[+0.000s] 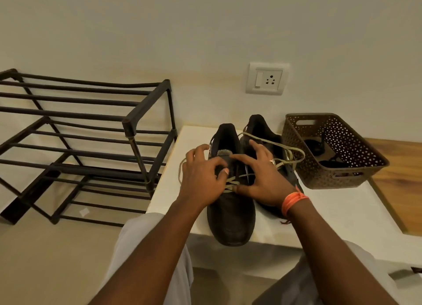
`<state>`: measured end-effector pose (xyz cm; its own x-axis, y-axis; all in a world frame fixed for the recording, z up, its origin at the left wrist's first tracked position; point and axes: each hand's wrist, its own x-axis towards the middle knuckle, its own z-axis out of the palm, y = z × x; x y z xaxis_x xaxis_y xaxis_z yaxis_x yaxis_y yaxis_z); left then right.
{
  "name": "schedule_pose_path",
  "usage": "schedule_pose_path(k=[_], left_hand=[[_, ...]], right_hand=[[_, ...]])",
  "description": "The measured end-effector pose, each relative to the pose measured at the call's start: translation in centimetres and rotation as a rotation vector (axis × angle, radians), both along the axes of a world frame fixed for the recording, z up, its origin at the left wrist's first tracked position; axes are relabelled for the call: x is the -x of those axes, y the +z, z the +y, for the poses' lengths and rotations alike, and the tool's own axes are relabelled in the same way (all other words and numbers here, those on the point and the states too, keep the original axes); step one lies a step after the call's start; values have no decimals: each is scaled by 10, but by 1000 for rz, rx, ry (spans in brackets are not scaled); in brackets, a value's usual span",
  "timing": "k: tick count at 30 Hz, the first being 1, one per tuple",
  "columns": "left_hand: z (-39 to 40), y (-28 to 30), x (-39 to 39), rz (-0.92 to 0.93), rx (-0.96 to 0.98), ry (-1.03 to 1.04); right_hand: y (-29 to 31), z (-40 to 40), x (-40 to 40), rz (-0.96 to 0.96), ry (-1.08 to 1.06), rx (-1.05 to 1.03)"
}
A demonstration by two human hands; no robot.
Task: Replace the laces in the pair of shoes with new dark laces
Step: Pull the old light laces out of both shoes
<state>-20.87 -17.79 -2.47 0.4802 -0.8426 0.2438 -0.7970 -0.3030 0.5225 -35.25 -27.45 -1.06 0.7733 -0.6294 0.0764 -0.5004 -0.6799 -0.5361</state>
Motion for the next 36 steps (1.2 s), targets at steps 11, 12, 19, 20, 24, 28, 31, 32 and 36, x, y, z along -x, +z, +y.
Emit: schedule_pose_path(k=[11,12,19,20,24,28,31,32,36], left_hand=[[-9,3,4,-76,-43,-4],[-7,4,2,-111,14,94],[2,6,1,-216,87,209],[-1,6,5,-210,56,89],[-9,-3,12,-196,-139,-118],[-4,14,1,90,297,334],[6,21,-29,331,495,672],[9,21,-31,290,439,646],[4,13,-6,-1,223,120]], right_hand=[[1,-4,8,-2,-11,-33],[1,-5,8,-9,-19,-46],[-2,-5,0,1,-85,10],[-3,-5,1,-1,-86,8],[-7,-4,4,-17,-72,8],[-5,-6,4,-22,-81,-8],[-6,-8,3,-14,-82,-2],[-7,-7,2,-5,-79,6],[-8,-8,1,-15,-76,12]])
